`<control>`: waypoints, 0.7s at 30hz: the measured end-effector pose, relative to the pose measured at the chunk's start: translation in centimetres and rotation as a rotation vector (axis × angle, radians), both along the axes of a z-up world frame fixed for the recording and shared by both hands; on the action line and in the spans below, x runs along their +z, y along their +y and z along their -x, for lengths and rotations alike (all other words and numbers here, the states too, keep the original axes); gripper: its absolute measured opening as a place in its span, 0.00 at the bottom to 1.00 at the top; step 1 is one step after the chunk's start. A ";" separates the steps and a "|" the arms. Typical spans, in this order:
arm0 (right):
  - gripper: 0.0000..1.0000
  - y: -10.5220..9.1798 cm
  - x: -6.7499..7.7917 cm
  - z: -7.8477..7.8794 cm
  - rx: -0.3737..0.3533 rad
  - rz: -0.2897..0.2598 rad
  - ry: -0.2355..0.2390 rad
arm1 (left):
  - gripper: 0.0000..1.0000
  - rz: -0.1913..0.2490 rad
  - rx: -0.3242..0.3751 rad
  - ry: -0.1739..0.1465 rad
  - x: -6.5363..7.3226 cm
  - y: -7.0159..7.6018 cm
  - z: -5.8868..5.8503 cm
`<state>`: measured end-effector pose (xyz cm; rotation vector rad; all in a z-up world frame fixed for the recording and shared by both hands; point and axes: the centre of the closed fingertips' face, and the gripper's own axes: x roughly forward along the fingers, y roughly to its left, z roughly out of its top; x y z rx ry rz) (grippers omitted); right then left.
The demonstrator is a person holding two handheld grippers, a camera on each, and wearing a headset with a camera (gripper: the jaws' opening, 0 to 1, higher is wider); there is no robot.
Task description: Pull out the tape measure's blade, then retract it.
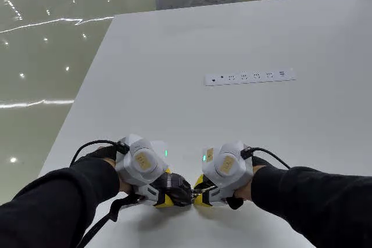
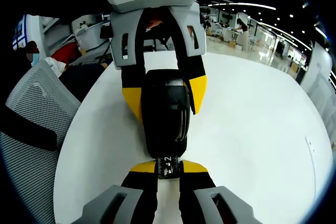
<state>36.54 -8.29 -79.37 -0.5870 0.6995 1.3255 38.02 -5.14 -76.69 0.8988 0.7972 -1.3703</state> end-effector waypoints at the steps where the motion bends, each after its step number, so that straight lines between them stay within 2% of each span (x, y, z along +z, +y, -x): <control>1: 0.10 -0.2 0.0 0.0 -0.004 -0.005 0.011 | 0.31 0.000 -0.001 -0.002 0.0 0.0 0.0; 9: 0.09 -0.7 0.1 -0.1 -0.019 -0.019 0.014 | 0.30 0.026 0.009 -0.021 0.2 0.2 -0.1; 21: 0.09 -1.9 0.1 0.2 -0.026 -0.008 0.018 | 0.30 0.020 0.008 -0.015 0.1 0.2 0.0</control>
